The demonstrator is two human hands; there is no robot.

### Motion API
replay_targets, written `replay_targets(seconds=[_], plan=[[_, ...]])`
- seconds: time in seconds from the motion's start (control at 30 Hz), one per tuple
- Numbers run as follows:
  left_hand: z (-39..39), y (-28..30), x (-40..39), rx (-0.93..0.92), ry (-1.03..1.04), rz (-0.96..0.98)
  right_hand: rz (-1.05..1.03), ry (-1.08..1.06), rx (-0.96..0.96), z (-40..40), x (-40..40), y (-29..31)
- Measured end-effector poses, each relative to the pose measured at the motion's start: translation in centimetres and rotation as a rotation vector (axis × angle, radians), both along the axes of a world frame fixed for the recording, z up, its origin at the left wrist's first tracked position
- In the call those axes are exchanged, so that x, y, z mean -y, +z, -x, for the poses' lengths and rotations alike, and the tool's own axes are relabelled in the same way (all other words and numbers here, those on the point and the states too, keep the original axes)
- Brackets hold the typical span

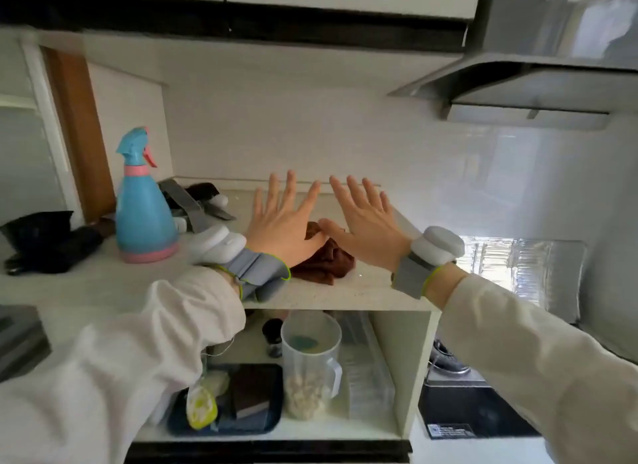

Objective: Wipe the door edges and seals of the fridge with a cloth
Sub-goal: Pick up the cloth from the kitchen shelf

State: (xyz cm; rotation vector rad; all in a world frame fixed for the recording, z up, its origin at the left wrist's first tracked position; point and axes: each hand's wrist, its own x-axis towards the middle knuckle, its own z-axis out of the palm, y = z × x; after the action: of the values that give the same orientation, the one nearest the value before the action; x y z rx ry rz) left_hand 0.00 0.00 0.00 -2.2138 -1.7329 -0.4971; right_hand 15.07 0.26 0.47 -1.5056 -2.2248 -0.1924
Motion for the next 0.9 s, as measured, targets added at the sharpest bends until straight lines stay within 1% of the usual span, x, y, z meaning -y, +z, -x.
replay_targets(seconds=[0.1, 0.17, 0.2, 0.23, 0.37, 0.43, 0.5, 0.6, 0.63, 0.67, 0.7, 0.77, 0.8, 0.9], plan=[[-0.6, -1.5, -1.6, 0.126, 0.062, 0.281, 0.259, 0.023, -0.091, 1.3, -2.0, -1.2], [-0.6, -3.2, -2.7, 0.185, 0.057, 0.402, 0.341, 0.016, -0.105, 2.2, -3.4, -3.0], [-0.5, -3.8, -3.0, 0.223, 0.030, 0.423, 0.340, 0.002, -0.120, 2.5, -3.7, -3.9], [-0.4, -4.2, -3.2, 0.269, -0.002, 0.409, 0.324, -0.020, -0.153, 2.7, -4.0, -4.5], [-1.1, -4.4, -2.2, 0.380, -0.038, 0.204, 0.196, -0.044, -0.306, 3.4, -4.6, -5.8], [-1.7, -4.2, -1.6, 0.459, -0.022, 0.122, 0.189, 0.028, -0.395, 3.1, -4.7, -5.7], [-1.8, -3.9, -1.3, 0.590, -0.052, 0.091, 0.209, 0.114, -0.495, 2.5, -4.6, -5.5], [-1.8, -3.0, 0.2, 0.742, -0.065, 0.011, 0.280, 0.318, -0.640, 1.2, -2.9, -4.2], [-1.9, -2.5, 1.0, 0.795, -0.078, -0.024, 0.295, 0.376, -0.630, 0.5, -1.9, -3.8], [-1.9, -2.1, 1.9, 0.843, -0.080, -0.068, 0.293, 0.416, -0.554, -0.1, -0.9, -3.3], [-1.7, -1.7, 3.1, 0.860, -0.076, -0.109, 0.276, 0.415, -0.431, -0.5, -0.1, -3.0], [-1.7, -0.8, 4.8, 0.845, -0.119, -0.157, 0.139, 0.343, -0.183, -1.7, 1.6, -2.7], [-1.7, -0.5, 6.2, 0.832, -0.131, -0.179, 0.056, 0.359, -0.144, -2.1, 2.4, -2.6], [-1.7, 0.4, 11.4, 0.759, -0.147, -0.214, -0.084, 0.508, -0.209, -2.3, 4.5, -2.9]])
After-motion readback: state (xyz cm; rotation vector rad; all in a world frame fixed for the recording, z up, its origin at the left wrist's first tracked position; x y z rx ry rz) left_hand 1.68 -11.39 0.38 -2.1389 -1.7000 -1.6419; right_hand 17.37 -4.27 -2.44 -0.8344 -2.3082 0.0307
